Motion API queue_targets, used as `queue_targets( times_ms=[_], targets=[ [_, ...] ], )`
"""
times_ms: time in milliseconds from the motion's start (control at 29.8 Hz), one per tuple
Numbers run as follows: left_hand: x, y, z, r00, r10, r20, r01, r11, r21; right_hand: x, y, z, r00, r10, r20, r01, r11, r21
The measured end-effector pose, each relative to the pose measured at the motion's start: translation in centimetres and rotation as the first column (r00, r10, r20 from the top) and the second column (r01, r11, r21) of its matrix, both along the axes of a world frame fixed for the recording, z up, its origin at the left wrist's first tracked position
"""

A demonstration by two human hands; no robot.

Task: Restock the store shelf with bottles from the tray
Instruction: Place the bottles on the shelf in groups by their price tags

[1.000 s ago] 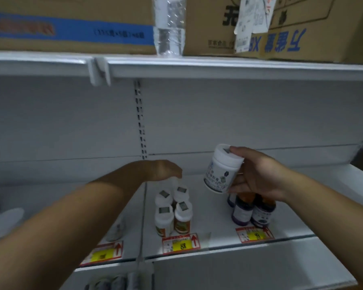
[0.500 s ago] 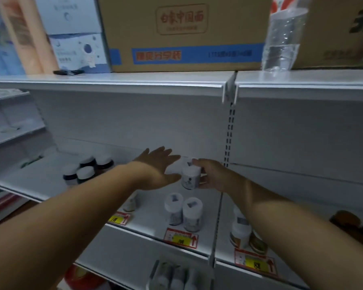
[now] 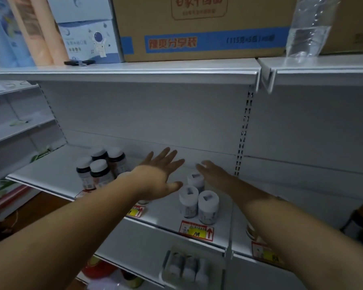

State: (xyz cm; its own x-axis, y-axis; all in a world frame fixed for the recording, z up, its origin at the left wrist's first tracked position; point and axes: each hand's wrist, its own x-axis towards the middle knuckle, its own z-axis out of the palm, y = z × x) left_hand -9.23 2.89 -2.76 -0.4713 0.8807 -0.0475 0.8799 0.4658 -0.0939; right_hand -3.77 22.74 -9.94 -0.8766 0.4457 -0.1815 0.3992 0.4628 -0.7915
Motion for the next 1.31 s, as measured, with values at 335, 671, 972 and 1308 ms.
queue_targets(
  times_ms=[335, 671, 972, 1308],
  targets=[
    [4.4, -10.5, -13.4, 0.9, -0.309, 0.308, 0.319, 0.947, 0.017, 14.9, -15.6, -1.0, 0.717, 0.537, -0.445, -0.307, 0.816, 0.49],
    [-1.1, -7.8, -34.6, 0.948, -0.042, 0.315, 0.124, 0.961, -0.246, 10.6, -14.4, -28.2, 0.974, 0.002, 0.227, -0.047, 0.98, 0.193],
    [-5.3, -0.3, -47.4, 0.988, -0.058, 0.142, 0.096, 0.956, -0.277, 2.9, -8.7, -41.7, 0.942, -0.016, 0.335, -0.092, 0.948, 0.304],
    [-4.7, 1.7, -52.1, 0.982, 0.045, 0.181, -0.015, 0.986, -0.165, 0.6, -7.8, -47.5, 0.9, -0.03, 0.435, -0.227, 0.82, 0.525]
  ],
)
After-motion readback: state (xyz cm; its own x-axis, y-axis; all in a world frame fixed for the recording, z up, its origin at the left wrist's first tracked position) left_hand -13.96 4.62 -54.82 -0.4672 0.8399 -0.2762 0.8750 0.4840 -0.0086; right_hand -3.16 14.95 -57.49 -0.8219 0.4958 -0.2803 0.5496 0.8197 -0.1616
